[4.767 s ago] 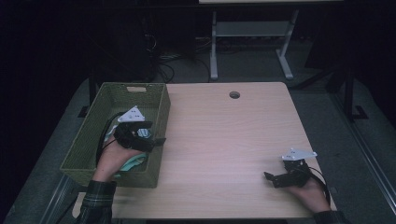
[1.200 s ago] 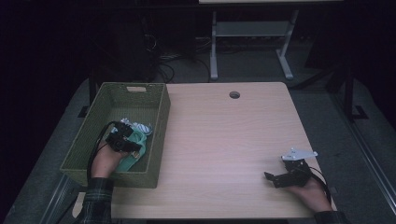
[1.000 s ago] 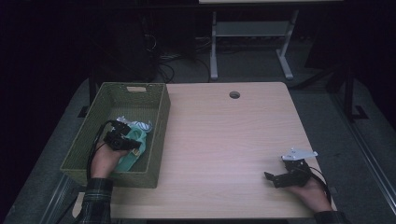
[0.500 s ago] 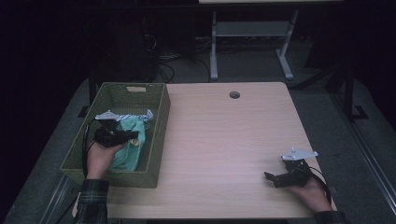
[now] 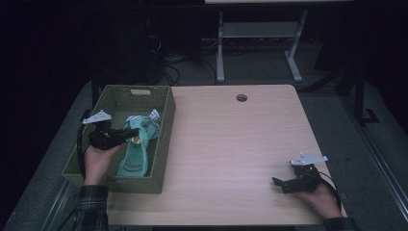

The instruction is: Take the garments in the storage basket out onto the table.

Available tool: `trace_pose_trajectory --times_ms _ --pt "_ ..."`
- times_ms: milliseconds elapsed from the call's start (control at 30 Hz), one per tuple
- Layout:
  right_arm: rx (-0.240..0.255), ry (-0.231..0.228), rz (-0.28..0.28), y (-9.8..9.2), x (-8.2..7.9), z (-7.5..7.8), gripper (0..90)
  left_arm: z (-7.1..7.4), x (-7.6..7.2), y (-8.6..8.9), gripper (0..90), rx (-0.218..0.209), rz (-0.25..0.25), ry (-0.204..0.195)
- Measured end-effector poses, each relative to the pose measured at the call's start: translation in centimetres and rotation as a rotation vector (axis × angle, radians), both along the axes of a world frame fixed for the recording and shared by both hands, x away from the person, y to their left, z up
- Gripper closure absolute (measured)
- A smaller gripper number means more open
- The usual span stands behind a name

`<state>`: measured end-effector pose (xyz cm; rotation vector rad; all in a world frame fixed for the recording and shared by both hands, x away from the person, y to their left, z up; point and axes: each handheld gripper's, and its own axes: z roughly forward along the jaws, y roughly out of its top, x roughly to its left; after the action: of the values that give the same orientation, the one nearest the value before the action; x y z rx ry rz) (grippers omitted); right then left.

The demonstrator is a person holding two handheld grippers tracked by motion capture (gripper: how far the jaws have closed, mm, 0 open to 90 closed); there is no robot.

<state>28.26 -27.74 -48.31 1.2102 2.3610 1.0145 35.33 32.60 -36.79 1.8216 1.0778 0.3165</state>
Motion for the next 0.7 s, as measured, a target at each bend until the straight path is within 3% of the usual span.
trace_pose_trajectory --times_ms 67,100,700 --pt "0.002 0.0 0.0 0.0 0.0 0.0 1.9 0.3 -0.1 0.3 81.3 -0.022 0.001 -0.014" --pt "0.002 0.0 0.0 0.0 0.0 0.0 1.9 0.7 -0.2 0.5 81.2 -0.054 0.0 -0.024" --pt "-0.001 0.0 0.001 0.0 0.0 0.0 1.9 4.0 -0.6 0.7 81.3 -0.102 -0.043 -0.103"
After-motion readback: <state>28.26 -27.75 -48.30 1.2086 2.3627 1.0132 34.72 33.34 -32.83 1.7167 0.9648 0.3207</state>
